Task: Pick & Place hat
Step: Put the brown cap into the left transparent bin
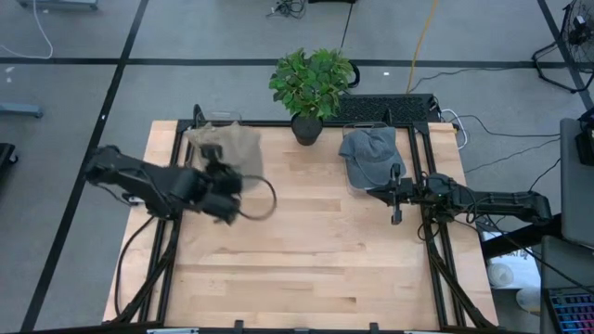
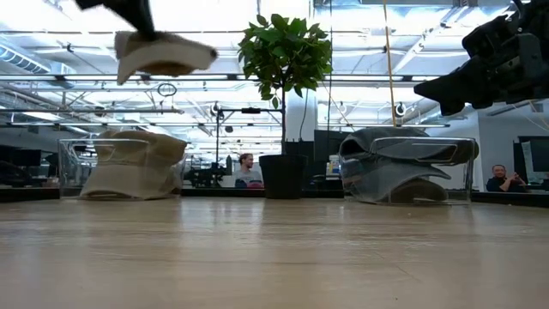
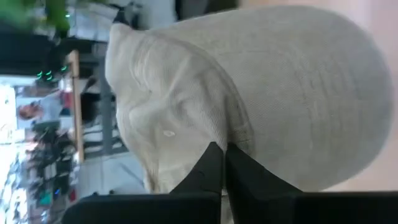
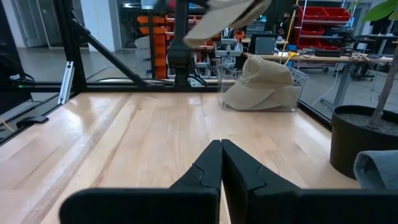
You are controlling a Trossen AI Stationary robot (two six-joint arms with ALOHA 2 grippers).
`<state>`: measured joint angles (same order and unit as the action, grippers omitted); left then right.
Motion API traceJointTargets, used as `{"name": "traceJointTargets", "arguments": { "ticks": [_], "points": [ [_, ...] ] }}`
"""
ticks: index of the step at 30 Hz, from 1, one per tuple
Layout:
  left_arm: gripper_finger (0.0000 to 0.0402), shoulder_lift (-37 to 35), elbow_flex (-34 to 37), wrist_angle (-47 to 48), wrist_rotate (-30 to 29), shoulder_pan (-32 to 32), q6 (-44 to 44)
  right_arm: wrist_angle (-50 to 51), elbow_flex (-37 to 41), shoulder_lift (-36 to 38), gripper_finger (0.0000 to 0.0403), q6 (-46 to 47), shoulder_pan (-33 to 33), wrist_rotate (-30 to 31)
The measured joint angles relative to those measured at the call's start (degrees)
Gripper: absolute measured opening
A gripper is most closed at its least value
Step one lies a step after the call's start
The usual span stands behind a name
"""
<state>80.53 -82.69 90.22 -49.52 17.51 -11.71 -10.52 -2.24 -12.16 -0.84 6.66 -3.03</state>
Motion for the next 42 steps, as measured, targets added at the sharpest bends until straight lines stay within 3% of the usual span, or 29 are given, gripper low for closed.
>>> {"name": "traceJointTargets", "arguments": {
  "ticks": [8, 15, 19, 29, 35, 39, 42],
  "points": [
    [0.0004, -11.54, 15.5, -0.15, -2.45, -12.7, 8.13, 0.03, 0.0, -0.02, 0.0, -0.01, -0.01, 0.0],
    [0.0004, -11.62, 23.15, -1.44, -6.0, -20.77, 14.43, 0.03, 0.0, -0.02, 0.0, -0.01, -0.02, 0.0],
    [0.0005, -11.44, 27.45, -8.24, -6.14, -23.67, 19.75, 0.04, 0.0, -0.02, 0.0, -0.02, -0.02, 0.0],
    [0.0004, -11.45, 38.08, -25.83, -1.75, -26.12, 29.13, 0.04, 0.0, -0.02, 0.0, -0.02, 0.0, 0.0],
    [0.0003, -11.45, 40.38, -29.72, -1.55, -25.36, 30.35, 0.03, 0.0, -0.02, 0.0, -0.02, -0.01, 0.0],
    [0.0003, -11.45, 42.37, -30.51, 5.17, -25.39, 31.4, 0.05, 0.0, -0.02, 0.0, -0.01, -0.01, 0.0],
    [0.0004, -11.47, 44.11, -30.76, 5.94, -25.39, 29.68, 0.04, 0.0, -0.02, 0.0, -0.02, -0.02, 0.0]
  ]
}}
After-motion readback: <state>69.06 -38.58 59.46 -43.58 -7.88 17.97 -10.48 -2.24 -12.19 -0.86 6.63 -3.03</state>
